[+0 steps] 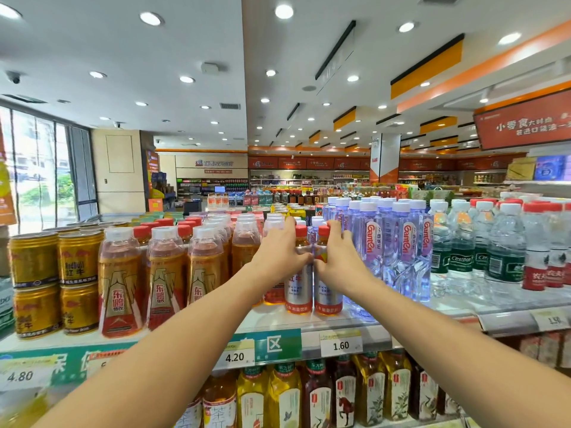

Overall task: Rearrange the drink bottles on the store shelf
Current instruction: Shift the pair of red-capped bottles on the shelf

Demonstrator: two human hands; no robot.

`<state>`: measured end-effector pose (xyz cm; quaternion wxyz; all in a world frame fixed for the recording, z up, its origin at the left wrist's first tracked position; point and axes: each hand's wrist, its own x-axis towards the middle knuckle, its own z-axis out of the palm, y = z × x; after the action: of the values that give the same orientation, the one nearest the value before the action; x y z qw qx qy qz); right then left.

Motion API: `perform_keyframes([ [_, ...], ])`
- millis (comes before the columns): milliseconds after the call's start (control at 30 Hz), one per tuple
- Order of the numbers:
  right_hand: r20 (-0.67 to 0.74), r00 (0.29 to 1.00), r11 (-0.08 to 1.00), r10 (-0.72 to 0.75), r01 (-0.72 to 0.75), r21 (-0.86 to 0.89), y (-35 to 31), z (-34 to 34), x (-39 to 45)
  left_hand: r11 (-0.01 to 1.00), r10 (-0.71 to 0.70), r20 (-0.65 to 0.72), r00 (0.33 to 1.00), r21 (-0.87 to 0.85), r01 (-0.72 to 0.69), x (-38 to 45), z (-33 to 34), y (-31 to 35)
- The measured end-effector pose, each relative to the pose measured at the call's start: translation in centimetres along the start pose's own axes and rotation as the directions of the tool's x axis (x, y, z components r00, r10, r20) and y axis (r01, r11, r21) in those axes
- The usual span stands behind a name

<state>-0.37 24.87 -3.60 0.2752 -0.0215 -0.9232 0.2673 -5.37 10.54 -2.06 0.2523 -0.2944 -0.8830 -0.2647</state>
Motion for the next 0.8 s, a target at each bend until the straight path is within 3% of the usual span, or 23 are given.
perform_keyframes([
  [233,0.059,0.997,0.997,0.058,-0.054,-0.061,-0.1,0.6,0.4,0.996,-0.044,0.036,0.998,0.082,0.041,0.7,0.4,0.6],
  [467,0.056,0.998,0.961,0.020,-0.004,-0.275,-0.2,-0.3,0.3,0.974,-0.050,0.067,0.996,0.222,0.034,0.9,0.2,0.5],
  [800,0.132,0.991,0.945,0.028,0.017,-0.327,-0.9,-1.8,0.3,0.981,-0.036,0.120,0.992,0.191,0.013,0.2,-0.6,0.1],
])
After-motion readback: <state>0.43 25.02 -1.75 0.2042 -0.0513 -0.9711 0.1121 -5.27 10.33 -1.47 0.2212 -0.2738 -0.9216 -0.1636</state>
